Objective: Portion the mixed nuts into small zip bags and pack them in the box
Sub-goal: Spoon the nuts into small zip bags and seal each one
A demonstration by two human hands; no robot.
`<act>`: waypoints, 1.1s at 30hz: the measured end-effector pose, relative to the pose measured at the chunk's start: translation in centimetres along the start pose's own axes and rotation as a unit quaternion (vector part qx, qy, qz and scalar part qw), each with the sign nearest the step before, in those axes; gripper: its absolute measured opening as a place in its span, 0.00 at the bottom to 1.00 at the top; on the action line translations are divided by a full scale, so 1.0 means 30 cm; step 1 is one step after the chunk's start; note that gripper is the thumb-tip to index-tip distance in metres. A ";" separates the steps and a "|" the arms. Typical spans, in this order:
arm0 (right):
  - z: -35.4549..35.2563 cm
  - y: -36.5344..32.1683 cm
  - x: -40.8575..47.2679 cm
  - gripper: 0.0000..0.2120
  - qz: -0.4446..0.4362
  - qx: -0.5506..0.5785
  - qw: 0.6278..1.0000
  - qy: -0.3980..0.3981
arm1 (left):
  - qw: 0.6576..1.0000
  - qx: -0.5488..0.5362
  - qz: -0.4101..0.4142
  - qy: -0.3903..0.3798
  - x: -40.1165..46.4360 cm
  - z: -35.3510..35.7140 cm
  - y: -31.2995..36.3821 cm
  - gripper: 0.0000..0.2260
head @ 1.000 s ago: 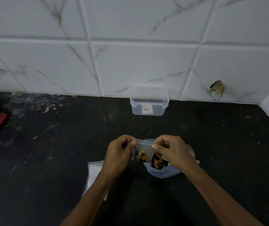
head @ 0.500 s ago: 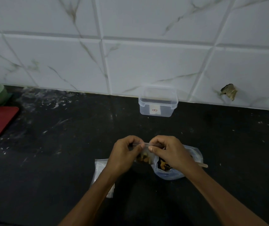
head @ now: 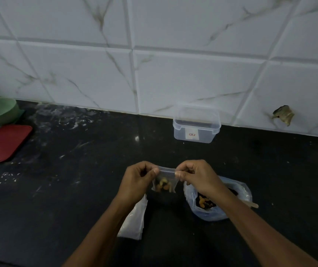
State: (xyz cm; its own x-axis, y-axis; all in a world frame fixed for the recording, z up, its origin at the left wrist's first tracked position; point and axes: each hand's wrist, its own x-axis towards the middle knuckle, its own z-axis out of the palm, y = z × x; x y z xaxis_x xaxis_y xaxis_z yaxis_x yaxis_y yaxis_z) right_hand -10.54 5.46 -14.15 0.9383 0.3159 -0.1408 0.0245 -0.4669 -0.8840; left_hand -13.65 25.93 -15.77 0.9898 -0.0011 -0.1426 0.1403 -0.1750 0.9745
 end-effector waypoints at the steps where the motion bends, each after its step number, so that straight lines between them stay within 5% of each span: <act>1: 0.014 -0.001 0.017 0.04 0.002 -0.004 1.000 0.007 | 1.000 0.003 -0.003 0.006 0.012 -0.008 -0.006 0.05; 11: 0.155 -0.006 0.270 0.05 0.188 0.174 0.967 -0.003 | 0.994 0.063 -0.077 0.036 0.286 -0.108 -0.074 0.07; 24: 0.282 0.115 0.420 0.08 0.279 0.191 0.937 0.083 | 0.978 0.038 -0.192 0.076 0.431 -0.114 -0.198 0.06; 29: 0.283 0.083 0.315 0.08 0.160 -0.112 0.974 0.114 | 0.976 0.111 -0.168 0.080 0.377 -0.174 -0.228 0.12; 33: 0.348 0.014 0.128 0.05 0.030 -0.213 0.976 -0.027 | 0.984 0.101 -0.111 0.098 0.270 -0.202 -0.192 0.12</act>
State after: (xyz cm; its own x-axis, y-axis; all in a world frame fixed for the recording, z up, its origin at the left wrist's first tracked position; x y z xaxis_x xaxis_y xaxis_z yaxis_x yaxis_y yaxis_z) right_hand -10.53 15.10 -19.70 0.9230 0.3151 -0.2209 0.1218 -0.7837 -0.6090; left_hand -6.29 32.90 -21.48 0.9239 0.2463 -0.2928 0.3655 -0.3418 0.8658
